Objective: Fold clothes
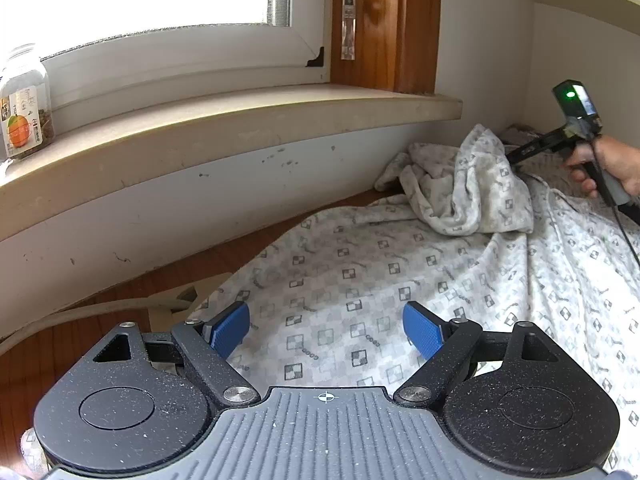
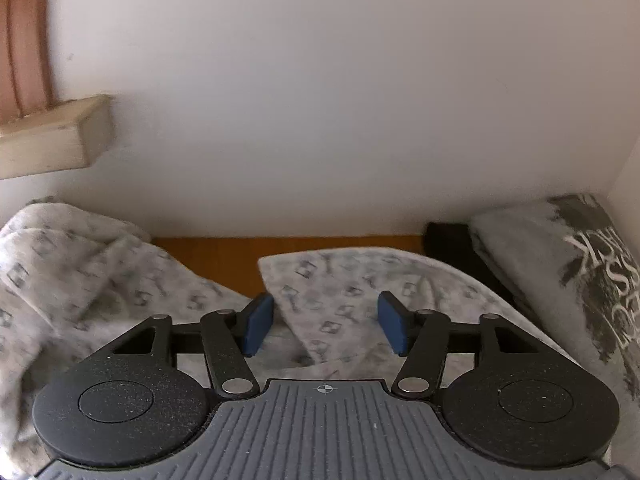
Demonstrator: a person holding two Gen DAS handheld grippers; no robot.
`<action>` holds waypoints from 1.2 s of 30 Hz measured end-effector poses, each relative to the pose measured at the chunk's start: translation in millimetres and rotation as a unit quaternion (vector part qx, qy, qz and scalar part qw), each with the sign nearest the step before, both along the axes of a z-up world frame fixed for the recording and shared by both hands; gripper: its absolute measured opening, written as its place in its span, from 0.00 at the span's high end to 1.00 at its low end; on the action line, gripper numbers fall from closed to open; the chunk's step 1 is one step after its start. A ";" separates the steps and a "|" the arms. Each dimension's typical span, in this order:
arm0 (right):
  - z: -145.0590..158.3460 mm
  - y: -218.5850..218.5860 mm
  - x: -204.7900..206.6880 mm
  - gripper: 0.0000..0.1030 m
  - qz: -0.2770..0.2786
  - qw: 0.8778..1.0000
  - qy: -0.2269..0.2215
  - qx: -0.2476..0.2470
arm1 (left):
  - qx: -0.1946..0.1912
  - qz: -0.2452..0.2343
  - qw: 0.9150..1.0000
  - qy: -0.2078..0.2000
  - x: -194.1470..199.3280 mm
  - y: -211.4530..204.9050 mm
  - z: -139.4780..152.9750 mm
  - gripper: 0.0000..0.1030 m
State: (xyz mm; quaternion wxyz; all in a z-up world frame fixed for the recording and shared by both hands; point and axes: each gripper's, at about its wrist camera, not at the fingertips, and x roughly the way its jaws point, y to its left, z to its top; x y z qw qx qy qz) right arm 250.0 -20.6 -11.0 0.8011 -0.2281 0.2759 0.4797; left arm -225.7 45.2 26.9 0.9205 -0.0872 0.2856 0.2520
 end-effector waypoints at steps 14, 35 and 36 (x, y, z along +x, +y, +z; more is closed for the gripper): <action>29.2 -114.9 61.2 0.62 -0.124 0.986 0.062 0.097 | 0.001 0.000 1.000 0.007 1.4 0.5 -2.9 0.16; 52.5 -120.0 15.4 0.58 -0.060 0.992 0.035 0.108 | -0.012 0.052 0.999 0.007 -11.4 30.9 -5.2 0.16; 59.6 -134.0 11.9 0.58 -0.056 0.992 0.033 0.111 | -0.009 0.051 0.999 0.009 -10.7 30.1 -5.1 0.16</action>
